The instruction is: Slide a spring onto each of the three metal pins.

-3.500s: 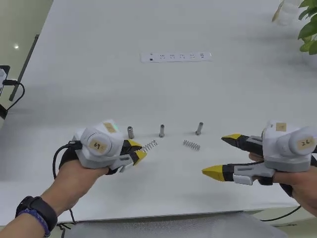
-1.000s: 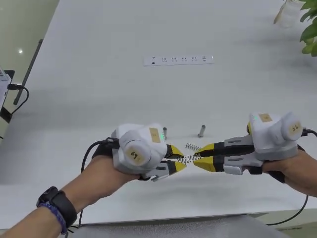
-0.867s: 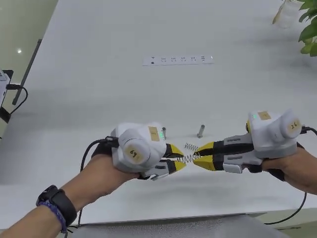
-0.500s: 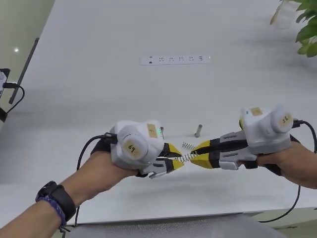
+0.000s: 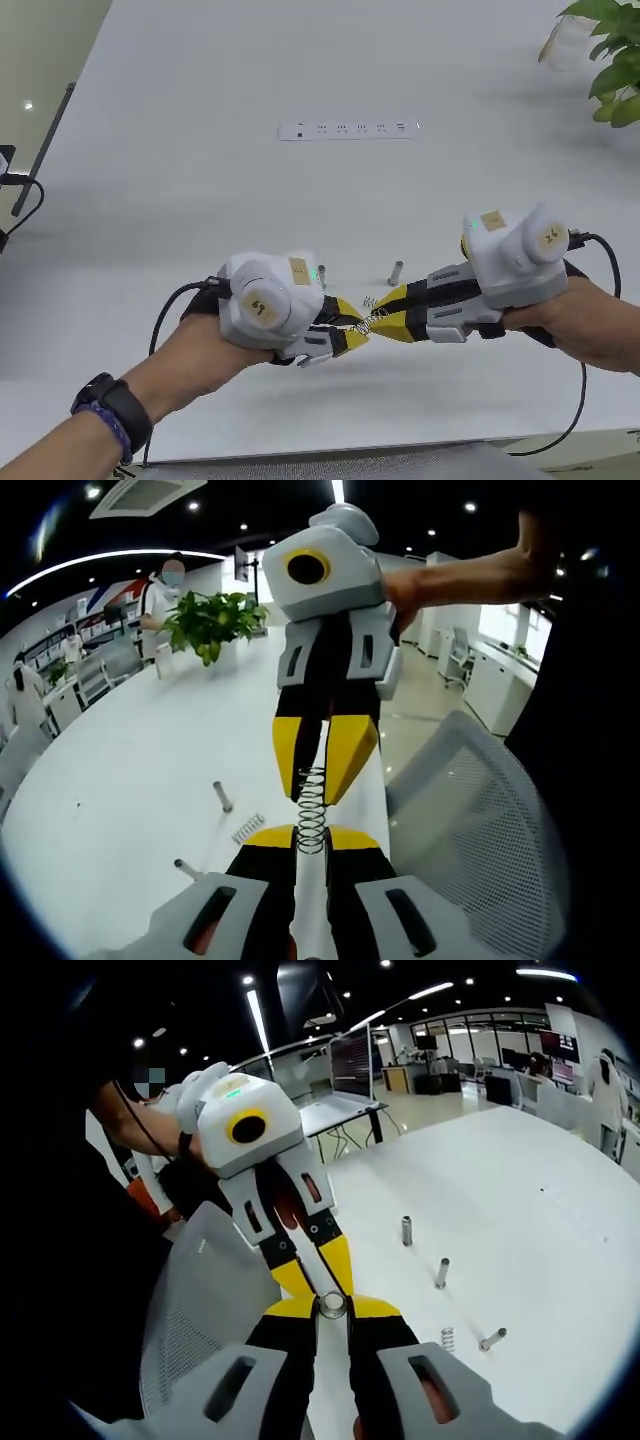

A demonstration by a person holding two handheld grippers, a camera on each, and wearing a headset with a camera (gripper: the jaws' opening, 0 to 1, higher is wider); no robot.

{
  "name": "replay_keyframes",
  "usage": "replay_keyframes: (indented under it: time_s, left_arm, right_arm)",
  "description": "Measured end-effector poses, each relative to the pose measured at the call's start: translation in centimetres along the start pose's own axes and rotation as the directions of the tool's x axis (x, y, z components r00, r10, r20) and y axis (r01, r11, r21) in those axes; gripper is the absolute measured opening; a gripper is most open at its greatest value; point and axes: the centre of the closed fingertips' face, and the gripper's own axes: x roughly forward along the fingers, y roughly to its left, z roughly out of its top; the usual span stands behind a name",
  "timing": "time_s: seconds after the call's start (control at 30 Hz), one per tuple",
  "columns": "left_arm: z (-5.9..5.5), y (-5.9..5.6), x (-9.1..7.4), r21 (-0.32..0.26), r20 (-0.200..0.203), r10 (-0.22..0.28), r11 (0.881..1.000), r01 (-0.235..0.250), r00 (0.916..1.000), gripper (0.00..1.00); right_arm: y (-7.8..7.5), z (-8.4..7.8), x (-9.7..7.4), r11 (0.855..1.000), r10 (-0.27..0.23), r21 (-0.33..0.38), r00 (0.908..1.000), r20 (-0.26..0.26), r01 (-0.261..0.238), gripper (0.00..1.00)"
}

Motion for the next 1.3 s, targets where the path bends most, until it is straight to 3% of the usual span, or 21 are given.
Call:
replay_keyframes:
  time_s: [0.47,0.87,1.3]
  left_arm:
    - [1.2,0.4,-0.2,-0.01,0.059,0.006,1.0,-0.005,0.9982,0.02]
    - [2.1,1.1,-0.7,-0.032,0.103,0.024,0.999,-0.021,0.9943,0.02]
    - [3.7,1.2,-0.9,-0.029,0.149,0.023,0.999,-0.019,0.9886,0.02]
  right_arm:
    - [-0.1,1.0,-0.8,0.997,0.011,-0.075,0.9964,-0.084,-0.017,0.09]
    - [-0.2,2.0,-1.1,0.991,0.023,-0.125,0.9922,-0.122,-0.038,0.09]
    - [-0.1,2.6,-2.4,0.965,0.041,-0.241,0.9713,-0.234,-0.099,0.14]
